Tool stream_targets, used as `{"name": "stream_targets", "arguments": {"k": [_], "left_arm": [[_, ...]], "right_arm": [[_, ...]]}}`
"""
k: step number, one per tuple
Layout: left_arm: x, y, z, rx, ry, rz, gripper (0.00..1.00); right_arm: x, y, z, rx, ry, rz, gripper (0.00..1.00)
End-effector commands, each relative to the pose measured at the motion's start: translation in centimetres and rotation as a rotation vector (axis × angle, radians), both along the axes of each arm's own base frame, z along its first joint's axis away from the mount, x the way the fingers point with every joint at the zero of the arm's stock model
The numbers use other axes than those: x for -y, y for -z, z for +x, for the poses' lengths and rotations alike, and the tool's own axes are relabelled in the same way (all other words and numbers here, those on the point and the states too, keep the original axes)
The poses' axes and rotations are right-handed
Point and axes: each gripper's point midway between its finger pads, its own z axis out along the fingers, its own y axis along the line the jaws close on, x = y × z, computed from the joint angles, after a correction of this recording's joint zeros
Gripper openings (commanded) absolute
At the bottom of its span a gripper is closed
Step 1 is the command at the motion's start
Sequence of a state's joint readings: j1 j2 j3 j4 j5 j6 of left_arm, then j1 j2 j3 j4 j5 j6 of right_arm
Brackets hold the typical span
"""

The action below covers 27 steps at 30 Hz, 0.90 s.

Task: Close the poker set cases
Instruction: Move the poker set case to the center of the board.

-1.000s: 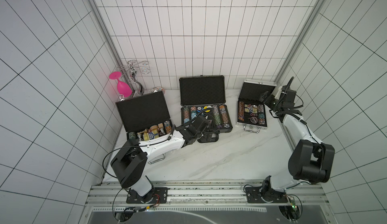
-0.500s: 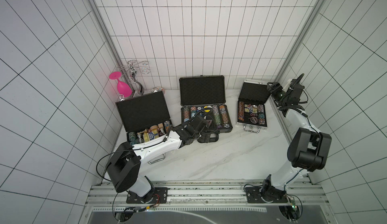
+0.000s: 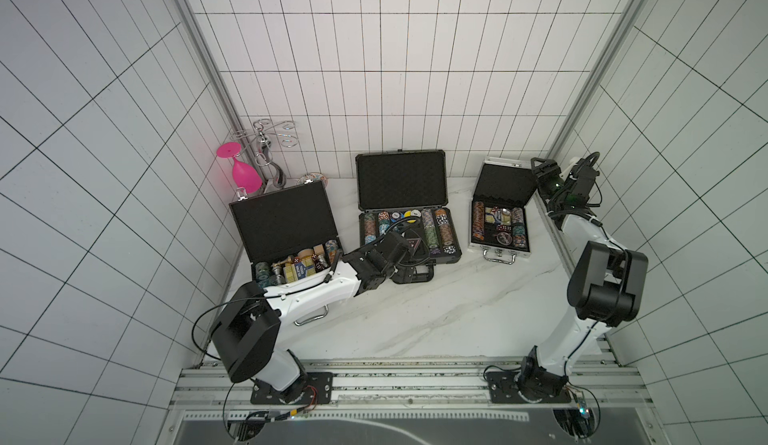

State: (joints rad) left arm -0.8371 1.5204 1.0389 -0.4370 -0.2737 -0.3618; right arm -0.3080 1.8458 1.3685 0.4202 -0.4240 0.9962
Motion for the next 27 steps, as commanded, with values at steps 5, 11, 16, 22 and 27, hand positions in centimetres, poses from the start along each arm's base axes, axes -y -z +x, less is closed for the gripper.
{"name": "stream_targets", "arguments": {"k": [5, 11, 16, 22, 27], "left_arm": [[-0.9, -2.4, 0.4, 0.088, -0.051, -0.044, 0.98], [-1.2, -2.6, 0.4, 0.097, -0.061, -0.042, 0.97], [-1.1, -2.8, 0.5, 0.099, -0.063, -0.048, 0.97], [-1.4, -3.3, 0.7, 0.115, -0.079, -0.037, 0.97], [-1.7, -3.4, 0.7, 0.121, -0.086, -0.031, 0.98]], "right_arm": [[1.0, -5.6, 1.4, 0.144, 0.011, 0.018, 0.68], [1.3, -5.2, 2.7, 0.15, 0.012, 0.049, 0.64], [1.3, -4.9, 3.4, 0.152, 0.005, 0.073, 0.61], [1.0, -4.2, 3.9, 0.159, -0.001, 0.099, 0.58], [0.3, -4.0, 4.4, 0.17, -0.023, 0.139, 0.51]]}}
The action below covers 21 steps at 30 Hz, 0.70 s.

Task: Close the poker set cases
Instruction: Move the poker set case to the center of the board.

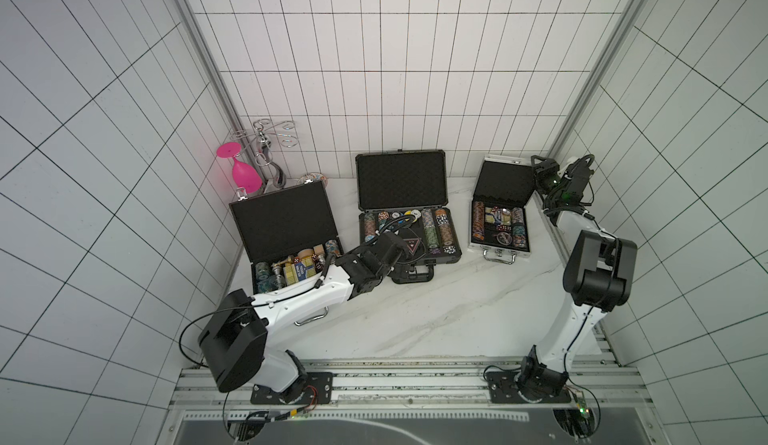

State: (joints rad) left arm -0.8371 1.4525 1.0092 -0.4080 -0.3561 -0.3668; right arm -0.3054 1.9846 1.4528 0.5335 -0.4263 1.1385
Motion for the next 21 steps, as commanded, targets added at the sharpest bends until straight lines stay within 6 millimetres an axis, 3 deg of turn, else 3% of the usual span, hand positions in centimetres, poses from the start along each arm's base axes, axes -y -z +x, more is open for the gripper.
{"name": "stream_targets", "arguments": {"k": [1, 13, 21], "left_arm": [[-0.3, -1.3, 0.2, 0.034, -0.027, -0.019, 0.98], [-0.4, -1.1, 0.3, 0.035, -0.034, -0.007, 0.97], [-0.1, -1.1, 0.4, 0.028, -0.03, -0.013, 0.98]], "right_arm": [[-0.7, -5.0, 1.4, 0.127, -0.029, 0.018, 0.49], [-1.8, -5.6, 1.3, 0.165, -0.064, 0.032, 0.17], [-2.2, -5.2, -0.4, 0.142, -0.074, 0.007, 0.06]]}}
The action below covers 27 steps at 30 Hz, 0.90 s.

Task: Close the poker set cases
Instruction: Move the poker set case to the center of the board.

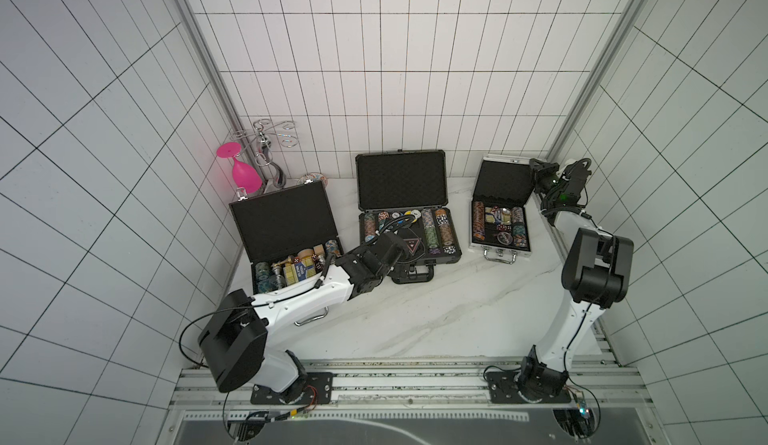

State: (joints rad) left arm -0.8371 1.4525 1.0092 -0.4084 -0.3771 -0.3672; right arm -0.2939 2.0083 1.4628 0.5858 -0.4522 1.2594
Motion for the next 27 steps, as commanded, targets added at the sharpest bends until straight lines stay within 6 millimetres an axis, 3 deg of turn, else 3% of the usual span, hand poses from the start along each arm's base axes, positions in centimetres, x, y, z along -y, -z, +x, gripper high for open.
{"name": "stream_targets", "arguments": {"k": [1, 7, 15, 22, 25, 27], "left_arm": [[0.2, -1.0, 0.2, 0.018, -0.014, -0.024, 0.97], [1.0, -2.2, 0.6, 0.029, -0.012, -0.072, 0.98], [9.4, -6.1, 2.0, -0.058, 0.111, -0.384, 0.97], [17.4, -7.8, 7.1, -0.11, 0.168, -0.576, 0.97], [19.2, -7.6, 9.9, -0.174, 0.168, -0.677, 0.97], [19.4, -7.3, 11.7, -0.188, 0.15, -0.72, 0.97]], "right_arm": [[-1.4, -4.6, -1.3, 0.112, -0.039, -0.105, 0.06], [-1.2, -3.2, -3.7, 0.073, -0.027, -0.122, 0.06], [-1.2, -0.9, -7.0, 0.051, -0.038, -0.124, 0.07], [-1.9, 0.0, -8.0, 0.044, -0.062, -0.128, 0.07], [-2.1, -0.1, -8.5, 0.044, -0.069, -0.138, 0.07], [-2.3, -0.2, -9.0, 0.04, -0.071, -0.153, 0.07]]}}
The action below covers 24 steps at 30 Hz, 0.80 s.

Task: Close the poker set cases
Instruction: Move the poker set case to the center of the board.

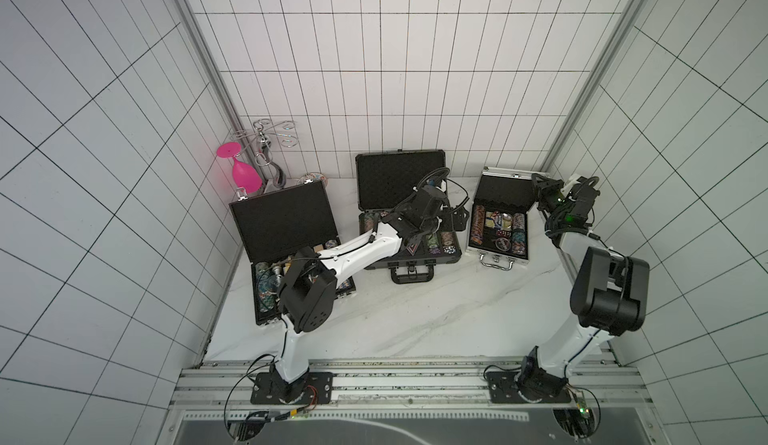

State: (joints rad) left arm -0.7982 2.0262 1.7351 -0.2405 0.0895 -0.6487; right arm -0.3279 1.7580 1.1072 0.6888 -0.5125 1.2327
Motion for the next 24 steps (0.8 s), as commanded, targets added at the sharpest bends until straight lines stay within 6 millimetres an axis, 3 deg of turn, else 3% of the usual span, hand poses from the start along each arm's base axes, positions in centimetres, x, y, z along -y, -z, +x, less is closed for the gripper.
{"name": "stream_targets", "arguments": {"k": [1, 5, 10, 16, 20, 24], "left_arm": [[0.6, -0.6, 2.7, -0.075, -0.003, -0.131, 0.97], [2.0, -1.3, 4.8, -0.093, 0.037, -0.237, 0.97], [3.4, -0.9, 5.3, -0.121, 0.056, -0.292, 0.97], [5.8, 0.7, 4.5, -0.15, 0.085, -0.317, 0.97], [6.1, 1.5, 4.1, -0.162, 0.083, -0.331, 0.97], [5.5, 1.1, 3.3, -0.144, 0.077, -0.314, 0.97]], "right_arm": [[-1.0, -0.7, -1.9, 0.034, -0.043, -0.134, 0.07], [-1.5, -0.1, -3.3, 0.026, -0.043, -0.138, 0.07], [-2.1, 1.8, -5.1, -0.001, -0.045, -0.137, 0.07], [-2.8, 2.9, -7.7, -0.014, -0.033, -0.135, 0.07], [-3.3, 4.0, -10.0, -0.052, -0.017, -0.153, 0.07], [-2.4, 4.6, -12.2, -0.101, 0.05, -0.195, 0.06]]}}
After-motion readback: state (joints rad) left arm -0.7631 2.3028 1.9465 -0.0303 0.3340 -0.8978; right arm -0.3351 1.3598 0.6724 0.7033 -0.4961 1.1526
